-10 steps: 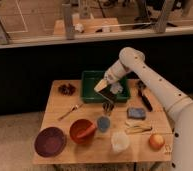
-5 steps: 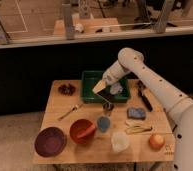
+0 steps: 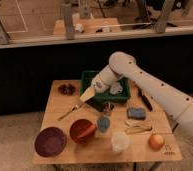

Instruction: Place eraser in red bowl

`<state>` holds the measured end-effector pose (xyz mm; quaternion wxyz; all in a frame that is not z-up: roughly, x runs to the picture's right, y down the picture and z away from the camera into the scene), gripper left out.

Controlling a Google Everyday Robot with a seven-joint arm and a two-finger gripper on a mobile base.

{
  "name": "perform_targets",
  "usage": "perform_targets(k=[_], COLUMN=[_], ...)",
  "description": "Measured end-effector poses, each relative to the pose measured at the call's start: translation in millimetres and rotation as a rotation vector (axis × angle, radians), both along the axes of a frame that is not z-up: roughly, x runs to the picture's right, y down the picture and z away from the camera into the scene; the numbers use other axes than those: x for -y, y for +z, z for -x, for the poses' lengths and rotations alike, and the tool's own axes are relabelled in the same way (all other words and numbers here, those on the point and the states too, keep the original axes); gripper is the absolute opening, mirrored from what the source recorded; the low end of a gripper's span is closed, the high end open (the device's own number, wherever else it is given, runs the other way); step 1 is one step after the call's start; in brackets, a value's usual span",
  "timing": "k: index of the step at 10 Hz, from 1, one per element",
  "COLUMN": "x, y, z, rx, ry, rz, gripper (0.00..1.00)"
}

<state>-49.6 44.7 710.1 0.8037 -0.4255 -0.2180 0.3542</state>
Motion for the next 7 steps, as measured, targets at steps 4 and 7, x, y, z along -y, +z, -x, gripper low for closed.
perform_targets(k=[4,7], x=[-62.0,-79.9], y=[-28.8,-26.6], z=[47.2,66.2], rx=[0.094,0.143], ry=[-0.016,-0.043], rz=[0.044,0.051], gripper=[0.0,0.01])
